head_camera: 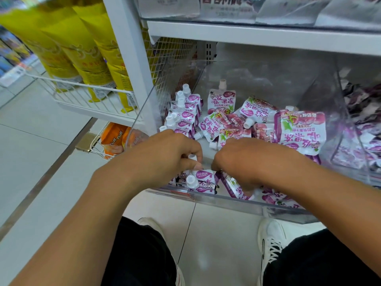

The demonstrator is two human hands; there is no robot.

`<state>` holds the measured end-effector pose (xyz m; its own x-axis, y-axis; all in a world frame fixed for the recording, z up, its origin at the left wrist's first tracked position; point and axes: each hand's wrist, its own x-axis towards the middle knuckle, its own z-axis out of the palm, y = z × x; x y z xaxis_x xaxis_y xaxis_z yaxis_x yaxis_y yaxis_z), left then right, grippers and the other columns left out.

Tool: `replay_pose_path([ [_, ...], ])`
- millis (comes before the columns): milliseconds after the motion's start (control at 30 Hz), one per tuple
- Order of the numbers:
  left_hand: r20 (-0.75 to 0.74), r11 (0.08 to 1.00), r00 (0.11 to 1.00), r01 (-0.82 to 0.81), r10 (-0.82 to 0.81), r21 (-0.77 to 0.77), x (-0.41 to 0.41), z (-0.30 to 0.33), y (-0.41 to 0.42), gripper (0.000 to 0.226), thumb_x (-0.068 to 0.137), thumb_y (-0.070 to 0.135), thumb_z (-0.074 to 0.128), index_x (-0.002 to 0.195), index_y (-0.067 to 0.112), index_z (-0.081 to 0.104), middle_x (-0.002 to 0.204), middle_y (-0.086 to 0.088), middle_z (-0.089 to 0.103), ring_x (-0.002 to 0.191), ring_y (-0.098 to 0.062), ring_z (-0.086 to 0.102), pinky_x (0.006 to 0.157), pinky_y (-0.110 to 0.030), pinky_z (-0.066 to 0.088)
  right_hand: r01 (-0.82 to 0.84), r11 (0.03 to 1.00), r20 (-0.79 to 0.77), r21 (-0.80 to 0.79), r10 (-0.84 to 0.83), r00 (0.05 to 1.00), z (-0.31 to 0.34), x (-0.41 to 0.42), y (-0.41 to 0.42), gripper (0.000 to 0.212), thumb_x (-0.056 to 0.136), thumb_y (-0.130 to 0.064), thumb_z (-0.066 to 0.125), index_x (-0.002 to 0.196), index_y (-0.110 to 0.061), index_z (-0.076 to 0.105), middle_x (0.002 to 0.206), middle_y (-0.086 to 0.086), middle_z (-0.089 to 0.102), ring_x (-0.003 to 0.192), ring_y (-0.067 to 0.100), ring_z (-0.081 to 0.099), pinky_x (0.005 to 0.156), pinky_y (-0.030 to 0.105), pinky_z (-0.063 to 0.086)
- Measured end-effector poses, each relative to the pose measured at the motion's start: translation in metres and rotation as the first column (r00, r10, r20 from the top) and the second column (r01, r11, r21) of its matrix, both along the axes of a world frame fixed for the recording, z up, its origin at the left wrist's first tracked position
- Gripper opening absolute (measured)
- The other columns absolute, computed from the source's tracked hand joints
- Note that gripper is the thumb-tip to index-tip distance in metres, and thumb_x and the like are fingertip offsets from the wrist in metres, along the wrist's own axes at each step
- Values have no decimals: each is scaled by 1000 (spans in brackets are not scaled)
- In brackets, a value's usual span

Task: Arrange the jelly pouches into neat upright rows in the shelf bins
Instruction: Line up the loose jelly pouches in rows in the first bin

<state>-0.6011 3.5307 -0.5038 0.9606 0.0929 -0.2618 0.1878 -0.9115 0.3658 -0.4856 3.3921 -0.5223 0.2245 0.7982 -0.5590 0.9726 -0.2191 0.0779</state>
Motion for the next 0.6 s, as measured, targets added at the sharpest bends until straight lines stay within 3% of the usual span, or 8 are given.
replay_pose_path([
  [100,22,1000,1000,3,-4,9,-1,0,2,12,91,39,64,94,30,70,60,7,56,61,-7,53,50,-16,31,-38,995,15,97,37,999,9,-1,-1,55,69,-13,82,117,-32,64,95,0,63,95,25,59,60,30,43],
  [200,21,1000,1000,9,-10,22,-2,-1,1,12,91,41,63,96,32,69,62,10,55,62,-3,51,49,-14,29,-46,950,-41,310,62,997,26,6,-12,35,72,-15,76,94,-37,58,86,-9,57,89,16,42,67,33,41],
  [300,16,999,999,37,-37,11,1,-5,-2,19,96,43,53,99,30,67,71,8,59,67,-4,52,54,-19,32,66,892,-171,446,12,985,38,18,-26,33,67,-18,72,77,-36,47,73,-13,51,79,9,42,64,33,43],
  [433,-1,991,1000,30,-30,-131,-2,-5,-4,27,98,49,41,103,29,59,81,12,63,73,-2,56,61,-23,40,192,868,-287,459,-59,956,52,31,-37,32,66,-24,84,84,-31,58,71,-13,57,68,3,52,56,25,38],
  [500,8,985,999,33,-32,-170,-7,-5,-2,19,96,48,50,99,31,58,83,14,69,74,0,60,62,-22,44,286,803,-374,523,-85,923,62,38,-42,33,66,-30,87,86,-30,61,72,-11,61,66,5,56,59,26,45],
  [600,45,985,999,28,-20,-167,-9,-8,-1,8,96,39,57,96,32,62,83,16,68,73,5,59,59,-15,38,502,613,-572,610,-99,814,62,45,-39,24,78,-25,80,94,-25,62,79,-5,70,65,6,66,68,37,55],
])
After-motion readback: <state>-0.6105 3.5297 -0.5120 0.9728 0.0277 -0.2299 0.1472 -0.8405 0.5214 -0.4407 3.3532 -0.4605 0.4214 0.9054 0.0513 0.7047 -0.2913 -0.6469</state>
